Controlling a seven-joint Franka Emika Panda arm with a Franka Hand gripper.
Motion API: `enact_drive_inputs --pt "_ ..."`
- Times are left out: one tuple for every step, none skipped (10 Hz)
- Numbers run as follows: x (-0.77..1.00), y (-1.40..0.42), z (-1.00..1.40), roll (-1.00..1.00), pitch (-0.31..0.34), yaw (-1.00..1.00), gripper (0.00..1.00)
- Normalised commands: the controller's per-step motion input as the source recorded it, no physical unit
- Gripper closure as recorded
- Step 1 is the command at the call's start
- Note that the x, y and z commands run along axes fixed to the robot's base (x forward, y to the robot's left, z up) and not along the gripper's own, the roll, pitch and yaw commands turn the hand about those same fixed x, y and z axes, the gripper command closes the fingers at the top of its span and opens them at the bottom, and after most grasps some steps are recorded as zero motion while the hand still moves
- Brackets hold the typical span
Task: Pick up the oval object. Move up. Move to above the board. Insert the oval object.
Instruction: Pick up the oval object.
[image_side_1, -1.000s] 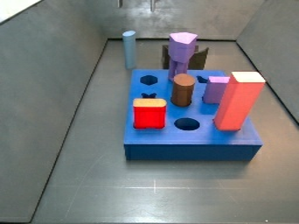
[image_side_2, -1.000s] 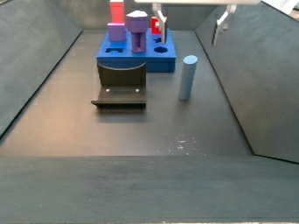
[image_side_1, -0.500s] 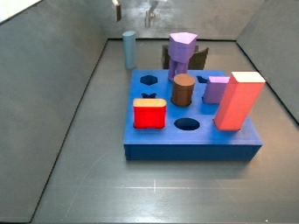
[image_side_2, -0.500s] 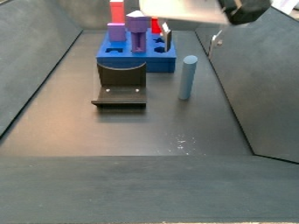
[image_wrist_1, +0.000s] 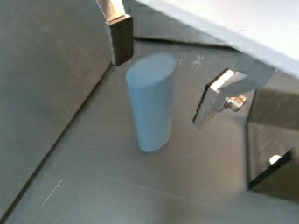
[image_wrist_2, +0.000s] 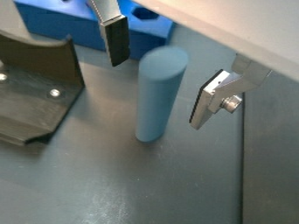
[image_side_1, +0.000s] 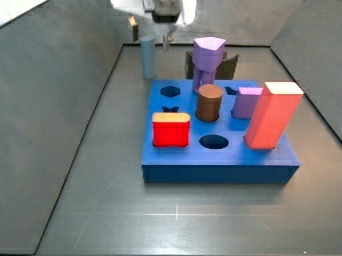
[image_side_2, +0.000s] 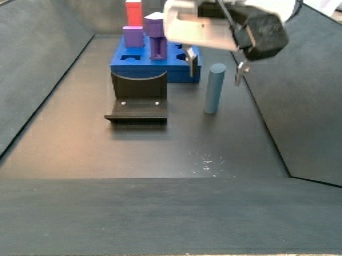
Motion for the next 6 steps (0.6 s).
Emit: enact_drive_inputs --pt "0.0 -0.06 -0.23 -0.06 0.027 -0.17 0.0" --pt "0.0 -0.07 -0.07 -0.01 0.02 -0.2 0.0" --pt "-0.08 -0.03 -0.02 0.0 0.0 -0.2 0.0" --pt "-0.15 0.0 -0.07 0.0 0.0 -0.11 0.0" --pt "-0.21 0.0 -0.05 0.0 0.0 -0.16 0.0" --pt "-0.03 0.0 0.0 -0.01 -0.047 0.0 0.0"
